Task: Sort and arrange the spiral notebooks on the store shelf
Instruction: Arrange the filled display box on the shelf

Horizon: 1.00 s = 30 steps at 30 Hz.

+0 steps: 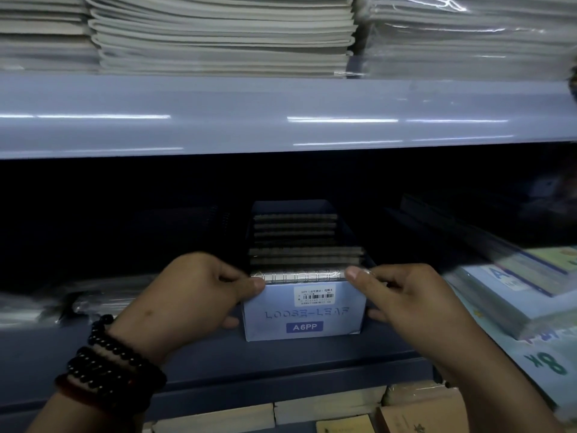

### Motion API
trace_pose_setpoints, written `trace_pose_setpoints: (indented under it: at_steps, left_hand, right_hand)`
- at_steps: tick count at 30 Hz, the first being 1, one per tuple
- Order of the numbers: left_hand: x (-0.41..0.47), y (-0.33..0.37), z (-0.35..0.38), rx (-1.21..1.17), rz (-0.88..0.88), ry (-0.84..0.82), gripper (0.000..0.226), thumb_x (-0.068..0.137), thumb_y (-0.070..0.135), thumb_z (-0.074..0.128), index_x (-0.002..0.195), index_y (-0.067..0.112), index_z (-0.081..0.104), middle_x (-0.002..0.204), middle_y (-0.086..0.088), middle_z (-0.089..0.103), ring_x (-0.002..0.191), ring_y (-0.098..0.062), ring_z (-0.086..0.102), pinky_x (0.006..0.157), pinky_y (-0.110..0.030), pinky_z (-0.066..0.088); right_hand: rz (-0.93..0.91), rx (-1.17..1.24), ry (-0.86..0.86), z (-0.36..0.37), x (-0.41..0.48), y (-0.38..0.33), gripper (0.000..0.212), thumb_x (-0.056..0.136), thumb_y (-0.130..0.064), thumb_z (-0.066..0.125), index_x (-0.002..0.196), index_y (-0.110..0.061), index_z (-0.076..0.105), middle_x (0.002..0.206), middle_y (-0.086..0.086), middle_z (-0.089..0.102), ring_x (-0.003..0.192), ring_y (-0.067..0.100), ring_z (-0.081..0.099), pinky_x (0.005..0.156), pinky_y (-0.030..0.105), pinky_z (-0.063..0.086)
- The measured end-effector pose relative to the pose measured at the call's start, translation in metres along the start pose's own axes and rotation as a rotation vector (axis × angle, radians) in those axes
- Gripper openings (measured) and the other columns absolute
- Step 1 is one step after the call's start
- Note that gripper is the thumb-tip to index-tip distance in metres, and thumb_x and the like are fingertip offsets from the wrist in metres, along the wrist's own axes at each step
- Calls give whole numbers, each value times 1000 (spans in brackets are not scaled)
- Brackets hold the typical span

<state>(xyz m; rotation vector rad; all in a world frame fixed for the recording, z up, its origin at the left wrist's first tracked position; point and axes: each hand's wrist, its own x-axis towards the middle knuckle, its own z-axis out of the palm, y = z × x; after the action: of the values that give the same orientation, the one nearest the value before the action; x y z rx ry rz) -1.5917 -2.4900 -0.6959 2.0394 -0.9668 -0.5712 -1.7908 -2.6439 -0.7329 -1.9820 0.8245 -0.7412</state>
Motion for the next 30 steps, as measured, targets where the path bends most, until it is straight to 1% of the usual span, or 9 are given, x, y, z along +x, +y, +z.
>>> trace_pose_setpoints:
  at_steps: [3,5,10,12,17,21,24,27,30]
  left_hand:
    - [1,-3,-1,-12,13,-24,33,93,43,64,77,20,82,71,-7,74,71,-18,75,84,-42,62]
    - [2,-5,-2,-19,13,-32,37,95,43,63,78,15,81,89,-24,73,79,-23,76,80,-37,63]
    - [0,-2,0,88,14,39,30,94,44,64,77,27,82,72,2,77,71,-16,76,86,-40,60]
    - [0,-1,-1,137,18,63,30,93,49,64,76,30,81,72,3,76,74,-18,75,85,-40,59]
    - [-2,-2,-3,211,25,87,44,91,56,61,79,16,78,76,-10,75,78,-28,74,79,-47,59]
    - [-5,1,1,190,32,160,33,88,51,68,74,23,79,68,-3,74,68,-21,74,76,-40,60]
    - [-7,6,-4,113,45,299,28,80,37,79,63,15,76,57,2,71,63,-13,72,71,-31,60]
    - [-7,6,-7,99,65,403,35,79,34,78,58,8,69,50,0,65,55,-11,65,50,-23,48]
    - [-4,1,4,74,54,380,47,83,36,75,53,3,61,39,2,52,37,-8,49,36,-18,33]
  right_hand:
    - [16,72,23,1,1,0,57,66,-82,60,88,-32,78,93,18,74,95,37,70,83,57,58]
    - [22,79,30,3,1,-1,54,64,-78,62,86,-31,79,88,14,75,93,35,71,82,57,58]
    - [27,86,65,6,1,0,55,62,-77,64,81,-27,79,85,13,75,89,32,72,83,55,59]
    - [32,84,92,9,2,0,55,61,-77,64,80,-28,79,83,10,75,86,29,73,83,53,59]
    - [61,29,87,8,0,-3,55,61,-81,61,80,-32,78,84,10,75,83,26,73,80,51,61]
    - [71,-92,143,5,-1,-11,35,77,-58,71,73,-24,77,72,-8,74,70,9,72,73,40,61]
    - [63,-155,245,3,-1,-22,30,75,-52,78,70,-23,71,61,-4,70,60,11,70,58,29,56]
    - [45,-70,329,3,3,-23,25,78,-41,79,69,-21,66,59,-1,69,58,14,68,59,34,57]
    - [73,1,272,9,9,-16,32,86,-33,71,69,-7,67,65,11,68,71,31,69,71,52,58]
